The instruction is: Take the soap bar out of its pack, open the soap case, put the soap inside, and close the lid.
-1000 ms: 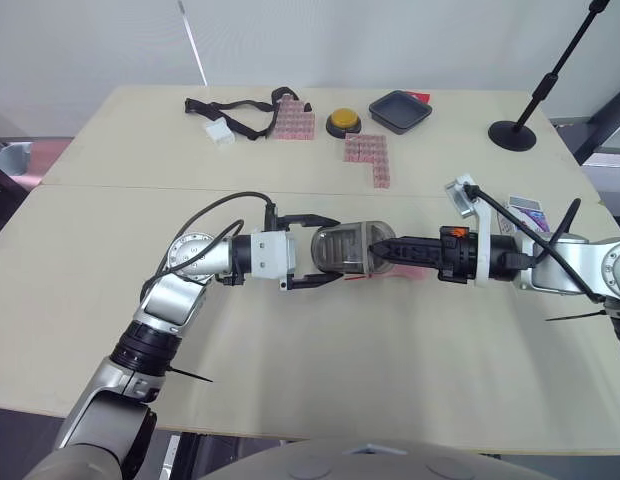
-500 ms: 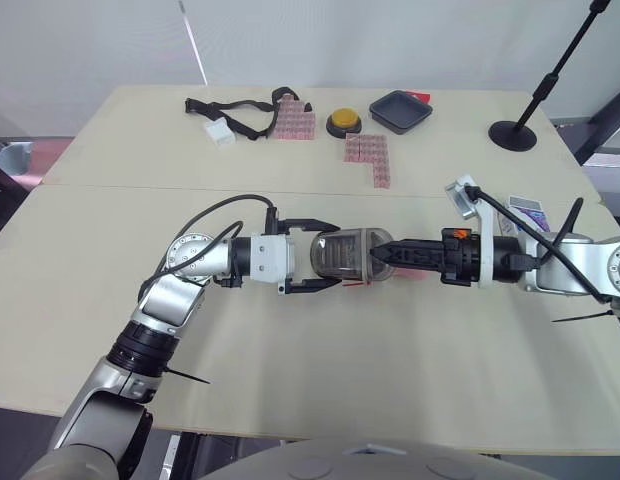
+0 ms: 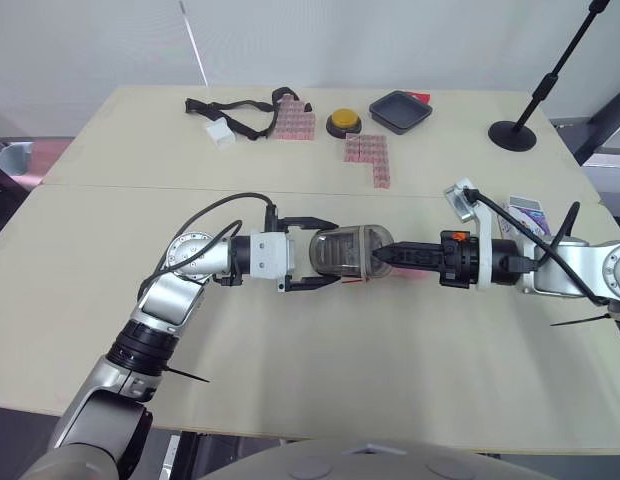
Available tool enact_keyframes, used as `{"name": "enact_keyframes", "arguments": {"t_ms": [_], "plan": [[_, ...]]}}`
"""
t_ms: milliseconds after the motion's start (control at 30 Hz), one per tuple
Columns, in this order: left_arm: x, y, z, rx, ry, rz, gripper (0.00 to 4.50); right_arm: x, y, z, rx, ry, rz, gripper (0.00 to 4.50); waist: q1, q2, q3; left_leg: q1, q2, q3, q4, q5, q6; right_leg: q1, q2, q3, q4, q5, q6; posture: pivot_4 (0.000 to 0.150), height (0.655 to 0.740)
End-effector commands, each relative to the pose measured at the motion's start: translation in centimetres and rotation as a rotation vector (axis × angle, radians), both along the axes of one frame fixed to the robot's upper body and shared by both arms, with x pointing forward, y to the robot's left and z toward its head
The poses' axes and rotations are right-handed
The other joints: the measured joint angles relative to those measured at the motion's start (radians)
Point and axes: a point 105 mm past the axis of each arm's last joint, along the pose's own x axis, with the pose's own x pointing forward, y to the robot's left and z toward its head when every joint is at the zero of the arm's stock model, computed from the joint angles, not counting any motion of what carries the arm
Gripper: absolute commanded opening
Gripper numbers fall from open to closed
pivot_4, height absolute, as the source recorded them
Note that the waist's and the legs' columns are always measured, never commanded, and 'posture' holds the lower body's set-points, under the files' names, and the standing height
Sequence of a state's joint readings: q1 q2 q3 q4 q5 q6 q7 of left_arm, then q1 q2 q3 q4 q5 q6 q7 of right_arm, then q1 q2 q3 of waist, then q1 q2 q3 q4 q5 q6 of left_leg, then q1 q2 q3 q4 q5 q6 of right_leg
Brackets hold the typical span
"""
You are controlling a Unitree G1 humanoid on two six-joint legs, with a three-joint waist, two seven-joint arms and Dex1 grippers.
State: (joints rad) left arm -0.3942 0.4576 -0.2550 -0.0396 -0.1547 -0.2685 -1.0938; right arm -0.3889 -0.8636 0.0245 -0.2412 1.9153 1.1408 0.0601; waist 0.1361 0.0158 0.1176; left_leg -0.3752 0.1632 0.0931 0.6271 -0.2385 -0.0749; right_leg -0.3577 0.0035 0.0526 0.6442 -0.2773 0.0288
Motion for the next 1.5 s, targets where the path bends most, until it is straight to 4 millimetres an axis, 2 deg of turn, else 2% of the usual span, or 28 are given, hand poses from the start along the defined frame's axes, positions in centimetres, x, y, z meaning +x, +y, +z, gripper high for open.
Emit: {"name": "enact_keyframes", "arguments": {"t_ms": [33,400,633,700,800,933,1100,1233,1367,1500], "plan": [[-0.5,-0.3,1.1,-0.029,-0.022,-0.032,3.46,-0.1,-0.1,0.8,0.043,-0.02,0.005,2.03,0.0,0.0,0.0,0.0,0.0,0.0,0.0,0.0,0.0,0.0,0.0,0.0,0.0,0.0,0.0,0.15,0.74],[-0.3,0.2,0.9,-0.023,0.002,-0.027,3.46,-0.7,-1.2,1.9,0.17,-0.029,0.055,2.03,0.0,0.0,0.0,-0.001,0.0,0.0,0.0,0.0,0.0,0.0,0.0,0.0,0.0,0.0,0.0,0.15,0.74],[-0.1,0.5,0.7,-0.01,0.007,-0.027,3.46,-0.5,-2.0,2.0,0.171,-0.039,0.042,2.03,0.001,0.0,0.0,-0.001,0.0,0.0,0.001,0.0,0.0,0.0,0.0,0.0,0.001,0.0,0.0,0.15,0.74],[-0.2,0.7,0.5,-0.001,0.011,-0.026,3.46,-0.2,-2.8,1.7,0.141,-0.033,0.012,2.03,0.002,0.0,0.0,-0.001,0.0,0.0,0.002,0.0,0.0,0.0,0.0,0.0,0.001,0.0,0.0,0.15,0.74],[-0.1,1.0,0.4,0.008,0.016,-0.023,3.46,0.2,-4.4,0.8,0.068,-0.021,-0.05,2.03,0.005,0.0,0.0,-0.001,0.0,0.0,0.002,0.0,0.0,0.0,0.0,0.0,0.001,0.0,0.0,0.15,0.74],[0.1,1.2,0.4,0.013,0.021,-0.011,3.46,1.2,-7.5,-0.4,-0.067,-0.002,-0.182,2.03,0.004,0.0,0.0,-0.001,0.0,0.0,0.003,0.0,0.0,0.0,-0.001,0.0,0.002,0.0,0.0,0.15,0.74],[0.2,1.5,0.2,0.024,0.028,-0.003,3.46,2.9,-12.5,-1.5,-0.338,-0.03,-0.391,2.03,0.002,0.0,0.0,-0.003,0.0,0.0,0.004,0.0,0.0,0.0,0.0,0.0,0.002,0.0,0.0,0.15,0.74],[0.3,1.6,0.2,0.026,0.03,-0.004,3.46,3.7,-14.8,-1.7,-0.519,-0.037,-0.482,2.03,0.0,0.0,0.0,-0.002,-0.001,0.0,0.004,0.0,0.0,0.0,0.0,0.001,0.002,0.0,0.0,0.15,0.74],[0.3,1.5,0.2,0.023,0.035,-0.009,3.46,4.3,-15.7,-2.3,-0.743,-0.049,-0.523,2.03,0.0,0.0,0.0,-0.002,-0.001,0.0,0.005,0.0,0.0,0.0,0.001,0.001,0.003,0.0,0.0,0.15,0.74],[0.4,1.4,0.2,0.015,0.036,-0.006,3.46,5.2,-14.8,-3.0,-0.772,0.036,-0.52,2.03,-0.002,0.0,0.0,-0.001,-0.001,0.0,0.005,0.0,-0.001,0.0,0.003,0.002,0.004,0.0,0.0,0.15,0.74]]}}
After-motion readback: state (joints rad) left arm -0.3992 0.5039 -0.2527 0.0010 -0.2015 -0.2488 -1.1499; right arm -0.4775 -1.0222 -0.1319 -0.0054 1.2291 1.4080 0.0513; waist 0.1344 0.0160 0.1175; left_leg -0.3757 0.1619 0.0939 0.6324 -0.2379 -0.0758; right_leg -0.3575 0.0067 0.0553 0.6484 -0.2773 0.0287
